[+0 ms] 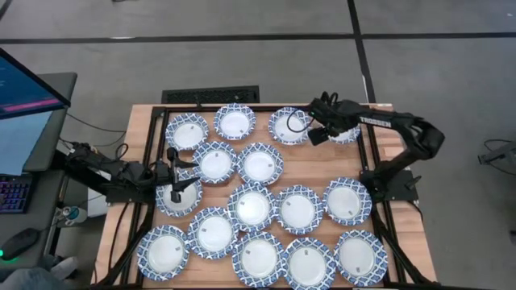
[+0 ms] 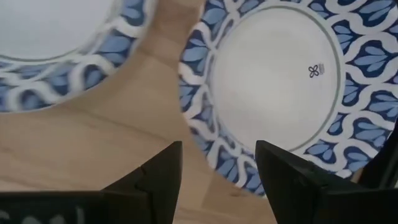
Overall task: Nest bowls inside each other
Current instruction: Stack the white bowl on the stacked white bowls
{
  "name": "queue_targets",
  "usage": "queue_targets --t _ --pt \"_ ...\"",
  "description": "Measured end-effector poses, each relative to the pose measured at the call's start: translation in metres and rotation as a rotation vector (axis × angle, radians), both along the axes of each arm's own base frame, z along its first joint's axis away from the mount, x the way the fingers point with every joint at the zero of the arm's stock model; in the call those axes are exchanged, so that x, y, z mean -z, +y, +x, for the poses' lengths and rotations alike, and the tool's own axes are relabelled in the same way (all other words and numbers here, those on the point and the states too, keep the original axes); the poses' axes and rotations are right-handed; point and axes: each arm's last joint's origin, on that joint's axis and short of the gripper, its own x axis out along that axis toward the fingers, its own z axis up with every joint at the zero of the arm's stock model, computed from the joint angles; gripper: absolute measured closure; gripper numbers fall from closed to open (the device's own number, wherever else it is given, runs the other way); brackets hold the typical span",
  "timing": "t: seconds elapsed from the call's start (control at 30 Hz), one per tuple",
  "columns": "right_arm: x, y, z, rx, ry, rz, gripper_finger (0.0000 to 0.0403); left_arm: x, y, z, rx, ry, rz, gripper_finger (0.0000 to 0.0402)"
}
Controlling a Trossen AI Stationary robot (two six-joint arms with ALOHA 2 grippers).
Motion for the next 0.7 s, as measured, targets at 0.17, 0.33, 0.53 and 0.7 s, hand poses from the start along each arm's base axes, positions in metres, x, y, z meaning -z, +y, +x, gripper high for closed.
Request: queue_targets --t 0.17,0.33,0.53,0.7 --pt "0.017 -0.010 0.005 0.002 0.014 0.025 0.0177 0.000 0.000 0.000 0.000 0.000 0.000 0.0193" --pt "0.032 -0.017 0.011 -0.002 0.022 0.032 0.0177 0.000 0.000 0.000 0.000 0.000 0.000 0.0193" --pt "0.046 -0.028 0.008 0.038 0.051 0.057 0.0177 0.000 0.000 0.000 0.000 0.000 0.000 0.0193" --pt "0.057 -0.035 0.004 0.065 0.076 0.091 0.0182 0.000 0.000 0.000 0.000 0.000 0.000 0.0193"
